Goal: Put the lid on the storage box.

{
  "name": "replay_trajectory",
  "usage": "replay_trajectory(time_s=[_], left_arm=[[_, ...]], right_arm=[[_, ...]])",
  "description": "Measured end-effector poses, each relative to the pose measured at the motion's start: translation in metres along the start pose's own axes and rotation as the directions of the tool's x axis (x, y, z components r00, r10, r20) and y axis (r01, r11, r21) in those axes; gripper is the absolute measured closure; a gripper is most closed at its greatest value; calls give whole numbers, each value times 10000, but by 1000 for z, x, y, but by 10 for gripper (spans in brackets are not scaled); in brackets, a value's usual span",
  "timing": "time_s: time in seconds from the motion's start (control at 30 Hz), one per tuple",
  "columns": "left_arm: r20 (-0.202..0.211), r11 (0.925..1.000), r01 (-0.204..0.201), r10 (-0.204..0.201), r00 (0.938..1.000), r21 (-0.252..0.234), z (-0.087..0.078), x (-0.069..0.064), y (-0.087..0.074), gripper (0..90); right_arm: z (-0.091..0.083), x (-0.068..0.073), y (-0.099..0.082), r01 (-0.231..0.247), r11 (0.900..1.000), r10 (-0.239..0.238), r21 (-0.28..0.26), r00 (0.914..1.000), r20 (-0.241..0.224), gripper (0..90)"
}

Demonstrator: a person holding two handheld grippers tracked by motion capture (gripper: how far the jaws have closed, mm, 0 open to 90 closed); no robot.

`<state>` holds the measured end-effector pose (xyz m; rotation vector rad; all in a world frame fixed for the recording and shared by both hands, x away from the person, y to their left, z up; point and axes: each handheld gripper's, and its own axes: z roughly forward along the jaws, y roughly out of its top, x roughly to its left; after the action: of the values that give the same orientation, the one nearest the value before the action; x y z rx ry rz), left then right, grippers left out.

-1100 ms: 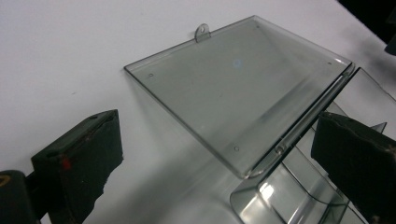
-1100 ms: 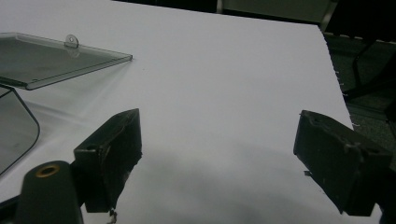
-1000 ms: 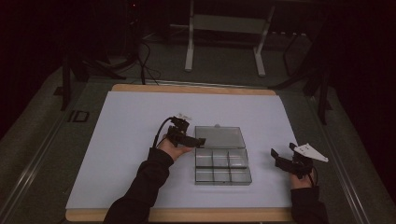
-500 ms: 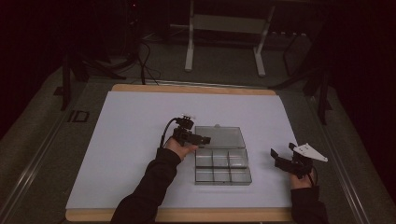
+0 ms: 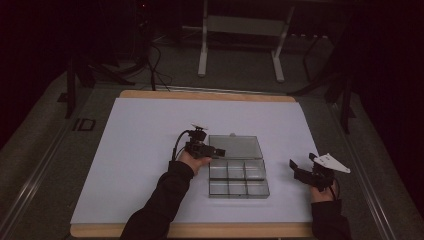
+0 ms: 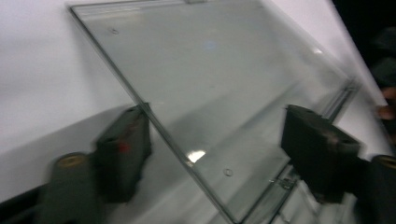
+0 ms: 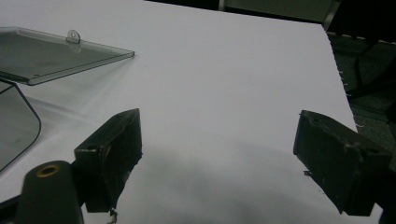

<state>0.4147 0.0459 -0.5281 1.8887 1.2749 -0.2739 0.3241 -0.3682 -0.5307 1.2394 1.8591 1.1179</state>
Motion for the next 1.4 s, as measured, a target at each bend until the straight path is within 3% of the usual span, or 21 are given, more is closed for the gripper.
replay_trajectory(time_s=[0.17, 0.27, 0.43, 0.53, 0.63, 0.7, 0.83, 1.03, 1.2, 1.23, 1.27, 1.4], left_arm=[[771, 9993, 359, -362, 9964, 52, 1, 7, -1, 361], [1034, 9996, 284, -277, 9943, -59, 0, 8, -1, 408], [1059, 9997, -44, 70, 9943, -250, -3, 4, -1, 491], [1000, 9973, -605, 646, 9929, -428, -9, 2, -1, 534], [921, 9956, -771, 817, 9924, -534, -11, 1, -2, 571], [770, 9911, -1147, 1198, 9898, -676, -14, -2, -2, 590], [743, 9861, -1438, 1500, 9859, -830, -16, -3, -3, 628], [738, 9757, -1954, 2030, 9764, -992, -23, -5, -5, 690], [813, 9714, -2117, 2208, 9719, -1074, -24, -4, -7, 704], [813, 9714, -2117, 2208, 9719, -1074, -24, -4, -7, 704], [810, 9687, -2219, 2314, 9695, -1116, -25, -3, -7, 705], [795, 9618, -2463, 2565, 9633, -1194, -25, -3, -8, 711]], right_arm=[[0, 1, 0, 25, 10000, -25, 42, 10000, 22, 152], [0, 1, 0, 33, 10000, -33, 47, 10000, 29, 152], [0, 1, 0, 55, 10000, -55, 59, 10000, 31, 152], [1, 1, 0, 52, 9999, -52, 89, 10000, 60, 152], [1, 1, 1, 38, 9999, -39, 110, 9999, 123, 153], [2, 1, 2, 78, 9996, -82, 273, 9999, 151, 160], [5, 3, 3, -9, 9986, 6, 535, 10000, 68, 160], [4, 16, 20, 104, 9983, -58, 568, 9967, -814, 159], [6, 30, 40, 224, 9978, -116, 630, 9858, -1675, 145], [6, 30, 40, 224, 9978, -116, 630, 9858, -1675, 145], [9, 35, 48, 172, 9977, -40, 655, 9802, -1977, 143], [16, 40, 56, 71, 9983, 60, 581, 9748, -2230, 140]])
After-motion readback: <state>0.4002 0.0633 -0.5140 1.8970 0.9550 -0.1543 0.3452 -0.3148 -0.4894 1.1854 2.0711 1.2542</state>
